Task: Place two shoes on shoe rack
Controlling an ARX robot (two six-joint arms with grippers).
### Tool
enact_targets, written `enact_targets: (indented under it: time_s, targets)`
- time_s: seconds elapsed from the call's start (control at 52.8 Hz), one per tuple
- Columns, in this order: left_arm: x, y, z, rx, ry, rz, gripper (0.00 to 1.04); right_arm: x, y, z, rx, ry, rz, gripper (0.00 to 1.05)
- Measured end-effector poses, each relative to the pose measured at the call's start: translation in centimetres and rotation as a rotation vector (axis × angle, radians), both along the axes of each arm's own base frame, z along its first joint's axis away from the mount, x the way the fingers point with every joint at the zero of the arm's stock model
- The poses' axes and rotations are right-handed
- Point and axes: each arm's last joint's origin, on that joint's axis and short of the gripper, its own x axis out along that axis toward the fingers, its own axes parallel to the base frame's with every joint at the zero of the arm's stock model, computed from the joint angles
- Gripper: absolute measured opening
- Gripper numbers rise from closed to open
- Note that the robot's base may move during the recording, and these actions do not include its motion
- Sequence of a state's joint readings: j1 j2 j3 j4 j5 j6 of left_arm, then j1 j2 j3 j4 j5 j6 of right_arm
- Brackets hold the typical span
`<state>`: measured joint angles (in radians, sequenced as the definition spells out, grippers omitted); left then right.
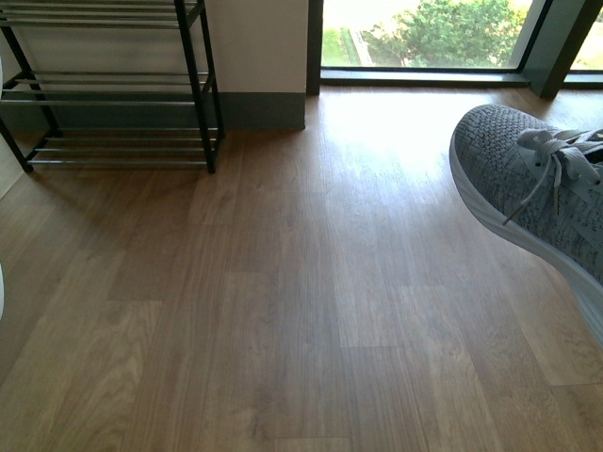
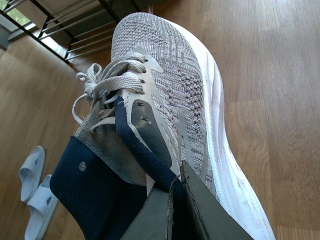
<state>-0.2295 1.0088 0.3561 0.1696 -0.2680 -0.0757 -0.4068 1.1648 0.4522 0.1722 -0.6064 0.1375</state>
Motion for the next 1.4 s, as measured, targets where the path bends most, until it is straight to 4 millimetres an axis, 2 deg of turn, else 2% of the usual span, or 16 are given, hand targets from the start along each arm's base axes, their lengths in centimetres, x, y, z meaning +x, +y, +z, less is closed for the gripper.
enact_targets:
  time_s: [1.402]
  targets:
    - [-0.02, -0.09, -0.02, -0.001, 0.001, -0.006, 0.03, -0.03, -0.02, -0.05, 0.0, 0.003, -0.003, 0.01]
